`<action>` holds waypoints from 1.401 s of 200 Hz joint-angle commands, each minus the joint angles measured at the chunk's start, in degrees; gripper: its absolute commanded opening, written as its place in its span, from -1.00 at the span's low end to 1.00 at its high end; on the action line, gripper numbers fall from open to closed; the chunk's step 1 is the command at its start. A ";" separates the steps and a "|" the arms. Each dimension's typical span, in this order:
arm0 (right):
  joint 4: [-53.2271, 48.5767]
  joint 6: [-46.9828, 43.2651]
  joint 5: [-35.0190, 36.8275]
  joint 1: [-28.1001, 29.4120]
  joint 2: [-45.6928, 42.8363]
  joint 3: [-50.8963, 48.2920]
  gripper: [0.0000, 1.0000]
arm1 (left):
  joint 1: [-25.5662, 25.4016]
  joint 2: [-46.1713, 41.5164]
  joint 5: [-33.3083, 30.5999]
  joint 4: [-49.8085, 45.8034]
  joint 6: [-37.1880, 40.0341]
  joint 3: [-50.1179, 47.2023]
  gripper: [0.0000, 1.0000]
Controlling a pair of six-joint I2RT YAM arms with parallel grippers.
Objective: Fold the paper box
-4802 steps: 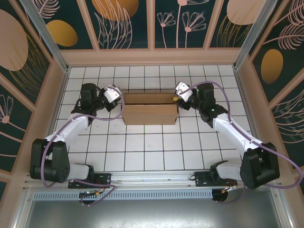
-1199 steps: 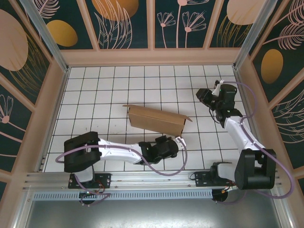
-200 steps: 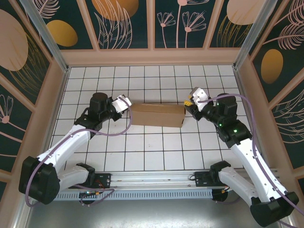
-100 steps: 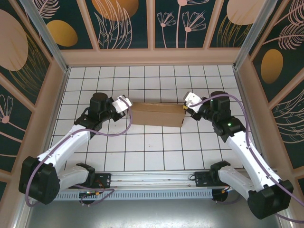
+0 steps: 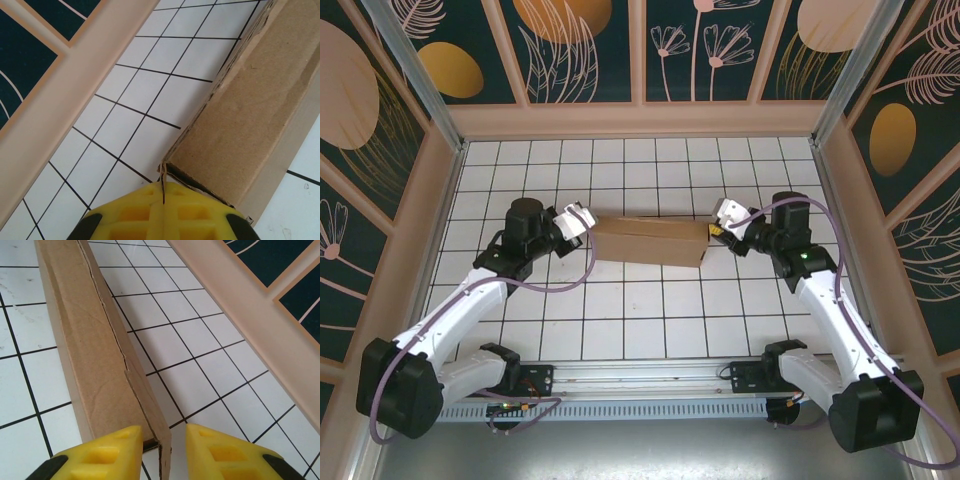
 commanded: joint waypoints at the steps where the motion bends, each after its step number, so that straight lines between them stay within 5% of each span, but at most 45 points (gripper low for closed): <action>1: -0.49 -1.07 -0.63 -0.56 -0.73 -1.49 -0.42 | 0.35 -1.31 1.88 2.32 -0.02 -1.04 -1.00; 73: 3.56 0.17 3.57 -0.77 -2.01 -5.67 -0.36 | 0.27 -1.61 1.83 2.15 0.21 -1.50 -1.00; 186: 4.80 4.72 2.32 -0.18 -1.62 -4.90 -0.87 | 0.18 -1.09 4.62 1.44 -1.98 -0.82 -1.00; 280: 6.81 15.69 7.29 6.39 -0.34 -2.21 -1.00 | -3.05 -2.59 6.42 3.04 -22.25 -0.89 -0.99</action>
